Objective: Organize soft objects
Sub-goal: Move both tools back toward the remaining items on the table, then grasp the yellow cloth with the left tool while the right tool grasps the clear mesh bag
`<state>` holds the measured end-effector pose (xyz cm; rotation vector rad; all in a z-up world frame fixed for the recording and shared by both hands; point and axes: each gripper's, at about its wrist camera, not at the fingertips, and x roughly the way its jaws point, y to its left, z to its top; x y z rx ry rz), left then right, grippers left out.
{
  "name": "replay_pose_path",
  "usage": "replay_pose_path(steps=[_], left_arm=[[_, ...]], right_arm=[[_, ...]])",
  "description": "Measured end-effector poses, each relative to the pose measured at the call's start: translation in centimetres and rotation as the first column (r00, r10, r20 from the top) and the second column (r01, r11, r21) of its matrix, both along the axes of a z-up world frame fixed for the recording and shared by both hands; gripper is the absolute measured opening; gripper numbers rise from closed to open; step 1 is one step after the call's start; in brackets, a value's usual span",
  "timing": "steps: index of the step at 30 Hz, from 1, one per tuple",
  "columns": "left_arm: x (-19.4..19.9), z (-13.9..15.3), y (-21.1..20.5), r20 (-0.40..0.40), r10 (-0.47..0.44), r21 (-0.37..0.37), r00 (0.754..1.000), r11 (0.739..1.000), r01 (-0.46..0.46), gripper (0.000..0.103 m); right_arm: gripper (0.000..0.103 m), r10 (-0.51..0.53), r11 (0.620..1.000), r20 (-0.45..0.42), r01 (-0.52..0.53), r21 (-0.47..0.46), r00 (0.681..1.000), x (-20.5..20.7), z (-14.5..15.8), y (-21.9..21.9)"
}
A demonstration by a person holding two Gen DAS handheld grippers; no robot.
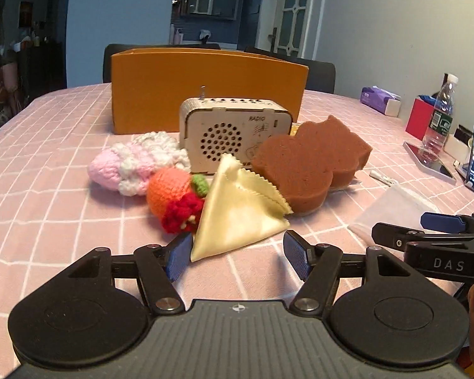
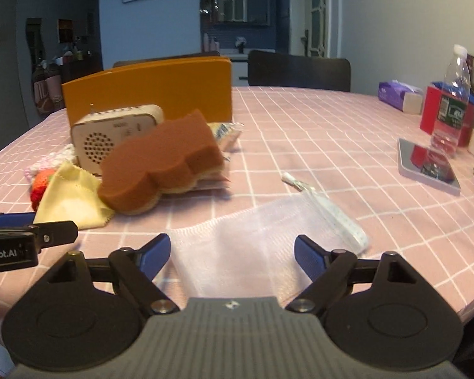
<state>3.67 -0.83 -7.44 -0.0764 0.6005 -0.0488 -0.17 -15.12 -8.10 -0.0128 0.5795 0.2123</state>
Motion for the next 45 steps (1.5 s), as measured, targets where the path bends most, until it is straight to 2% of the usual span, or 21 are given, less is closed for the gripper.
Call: replay_pose_path(steps=[4, 9, 11, 14, 17, 22, 26, 28, 30, 32, 33, 40, 45], left_arm=[[0.5, 0.1, -1.3, 0.005, -0.037, 0.018, 0.999, 0.999, 0.037, 0.077], [1.3, 0.2, -2.8, 0.015, -0.066, 0.064, 0.998, 0.996, 0.065, 0.070], [1.9, 0.1, -3.0, 0.001, -0.046, 0.078, 0.999, 0.996, 0.046, 0.070], [2.6, -0.2, -3.1, 0.001, 0.007, 0.126, 1.000, 0.992, -0.007, 0.071], [3.1, -0.3, -3.2, -0.003, 0.002, 0.147, 1.000, 0.989, -0.002, 0.072], [3.8, -0.2, -3.2, -0.022, 0.005, 0.137, 1.000, 0.991, -0.002, 0.071], [3.8, -0.1, -2.9, -0.024, 0.005, 0.126, 1.000, 0.992, -0.001, 0.052], [3.9, 0.0, -2.9, -0.026, 0.010, 0.125, 1.000, 0.992, -0.006, 0.042], [3.8, 0.1, -2.8, -0.025, 0.016, 0.135, 1.000, 0.991, -0.013, 0.023], [3.8, 0.1, -2.6, -0.026, 0.021, 0.134, 0.999, 0.991, -0.017, 0.018], [3.7, 0.1, -2.6, -0.025, 0.024, 0.136, 0.999, 0.991, -0.020, 0.012], [2.2, 0.7, -2.1, -0.010, 0.029, 0.116, 1.000, 0.993, -0.027, 0.009], [0.3, 1.7, -1.5, 0.001, 0.006, 0.047, 1.000, 0.999, -0.006, 0.008]], right_arm=[[0.084, -0.007, 1.000, -0.009, 0.007, 0.003, 1.000, 0.5, -0.3, -0.4], [0.084, 0.003, 1.000, 0.002, -0.003, -0.020, 1.000, 0.6, -0.6, -0.5], [0.082, 0.016, 0.999, 0.014, -0.015, -0.043, 1.000, 0.5, -0.7, -0.4], [0.078, 0.029, 0.999, 0.029, -0.028, -0.044, 0.999, 0.4, -0.8, -0.4], [0.075, 0.035, 0.999, 0.037, -0.034, -0.042, 0.999, 0.4, -0.9, -0.5], [0.056, 0.047, 0.998, 0.054, -0.045, -0.048, 0.997, 0.3, -0.9, -0.3], [0.039, 0.063, 0.996, 0.071, -0.058, -0.061, 0.996, 0.0, -0.9, -0.1], [0.023, 0.062, 0.996, 0.077, -0.057, -0.068, 0.995, -0.1, -0.9, 0.0], [0.016, 0.058, 0.995, 0.084, -0.052, -0.081, 0.995, -0.1, -1.0, 0.0], [0.010, 0.052, 0.995, 0.083, -0.045, -0.086, 0.995, 0.0, -0.9, -0.1], [0.009, 0.052, 0.995, 0.081, -0.045, -0.087, 0.995, 0.1, -0.9, -0.2], [0.005, 0.080, 0.989, 0.095, -0.067, -0.129, 0.992, -0.6, 0.0, 0.2], [0.005, 0.137, 0.984, 0.113, -0.122, -0.130, 0.984, -1.8, 1.5, 0.7]])
